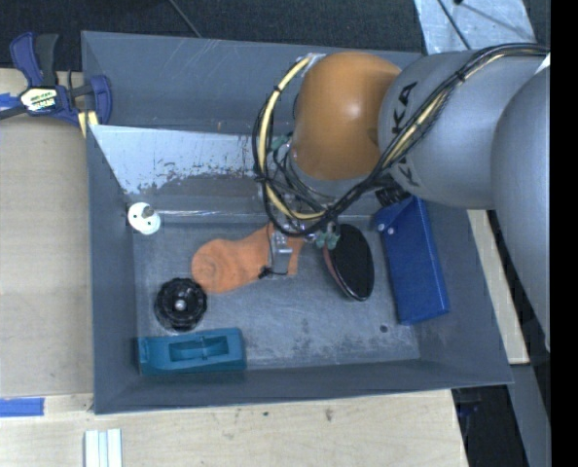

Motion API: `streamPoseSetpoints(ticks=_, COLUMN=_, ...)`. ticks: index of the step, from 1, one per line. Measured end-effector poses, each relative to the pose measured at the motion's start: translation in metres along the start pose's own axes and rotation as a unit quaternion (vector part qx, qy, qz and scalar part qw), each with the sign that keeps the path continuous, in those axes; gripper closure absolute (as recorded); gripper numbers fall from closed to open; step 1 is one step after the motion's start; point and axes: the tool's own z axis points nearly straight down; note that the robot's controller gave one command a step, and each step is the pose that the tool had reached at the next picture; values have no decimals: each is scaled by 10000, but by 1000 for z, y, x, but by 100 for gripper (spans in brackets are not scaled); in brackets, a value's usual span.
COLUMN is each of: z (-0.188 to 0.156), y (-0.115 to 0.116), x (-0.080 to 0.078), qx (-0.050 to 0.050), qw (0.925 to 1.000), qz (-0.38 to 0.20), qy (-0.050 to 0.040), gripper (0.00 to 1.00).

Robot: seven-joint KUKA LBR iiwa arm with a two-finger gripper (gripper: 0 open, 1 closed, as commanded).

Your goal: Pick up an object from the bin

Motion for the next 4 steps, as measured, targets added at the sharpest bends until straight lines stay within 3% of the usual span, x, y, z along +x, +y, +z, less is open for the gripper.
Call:
streamPoseSetpoints(ticks=1, z=-5, y=0, x=-2, qx=-3, qw=10000, qz=8, qy=-40, gripper=0)
streamPoseSetpoints(ticks=2, z=72, y=10, x=-25, qx=-5, qw=9997, qz=235, qy=-36, gripper=100)
streamPoseSetpoints(ticks=3, z=72, y=10, x=-25, qx=-5, qw=9997, qz=235, qy=-36, gripper=100)
streamPoseSetpoints(ticks=4, z=-53, y=9, x=-23, qx=-2, qw=9999, qz=125, qy=-43, gripper=100)
